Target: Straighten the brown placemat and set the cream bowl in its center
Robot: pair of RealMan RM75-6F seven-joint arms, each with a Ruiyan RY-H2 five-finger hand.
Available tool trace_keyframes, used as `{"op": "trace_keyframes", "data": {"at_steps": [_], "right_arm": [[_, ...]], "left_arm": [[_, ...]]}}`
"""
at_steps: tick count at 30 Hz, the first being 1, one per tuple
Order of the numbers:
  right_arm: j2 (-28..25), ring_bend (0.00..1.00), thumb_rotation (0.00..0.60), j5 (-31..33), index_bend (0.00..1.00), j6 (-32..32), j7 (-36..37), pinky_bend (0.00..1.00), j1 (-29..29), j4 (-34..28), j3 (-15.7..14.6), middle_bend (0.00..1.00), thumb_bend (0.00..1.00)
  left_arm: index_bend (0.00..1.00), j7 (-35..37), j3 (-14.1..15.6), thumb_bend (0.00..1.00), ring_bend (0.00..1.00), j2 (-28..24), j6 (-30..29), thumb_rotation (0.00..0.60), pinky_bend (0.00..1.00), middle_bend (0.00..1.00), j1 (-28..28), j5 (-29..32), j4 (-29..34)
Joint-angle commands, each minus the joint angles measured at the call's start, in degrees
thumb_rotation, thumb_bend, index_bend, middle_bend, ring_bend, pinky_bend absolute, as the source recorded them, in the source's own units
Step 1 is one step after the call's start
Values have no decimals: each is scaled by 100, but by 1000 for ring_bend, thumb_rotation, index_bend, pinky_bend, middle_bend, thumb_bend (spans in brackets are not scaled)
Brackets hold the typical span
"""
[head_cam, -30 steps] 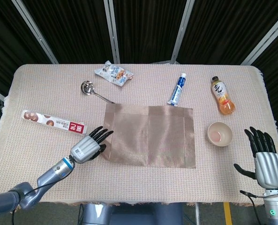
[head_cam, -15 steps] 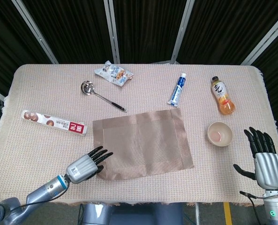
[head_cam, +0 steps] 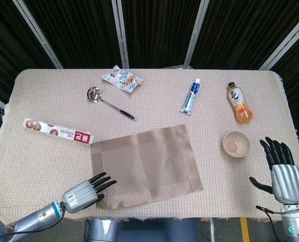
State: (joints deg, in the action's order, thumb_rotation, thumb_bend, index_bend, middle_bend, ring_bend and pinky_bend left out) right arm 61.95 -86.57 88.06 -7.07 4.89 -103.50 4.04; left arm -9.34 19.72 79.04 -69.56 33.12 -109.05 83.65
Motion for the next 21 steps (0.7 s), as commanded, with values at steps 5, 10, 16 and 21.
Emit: {"op": "trace_keyframes", "data": {"at_steps": [5, 10, 16, 21], "right_arm": [[16, 0, 600, -42, 0, -29, -42, 0, 13, -32, -3, 0, 0], [35, 0, 600, -48, 0, -49, -83, 0, 23, -38, 5, 0, 0], [33, 0, 600, -37, 0, -62, -92, 0, 22, -48, 17, 0, 0], [18, 0, 600, -58, 0, -52, -78, 0, 6, -52, 12, 0, 0]], "left_arm": [[721, 197, -194, 460, 0, -173, -130, 600, 0, 0, -257, 453, -477], [721, 551, -256, 460, 0, -124, -161, 600, 0, 0, -330, 542, -629], [721, 702, -173, 458, 0, -118, -197, 600, 0, 0, -349, 322, -528], [571, 631, -179, 354, 0, -160, -193, 600, 0, 0, -370, 239, -456]]}}
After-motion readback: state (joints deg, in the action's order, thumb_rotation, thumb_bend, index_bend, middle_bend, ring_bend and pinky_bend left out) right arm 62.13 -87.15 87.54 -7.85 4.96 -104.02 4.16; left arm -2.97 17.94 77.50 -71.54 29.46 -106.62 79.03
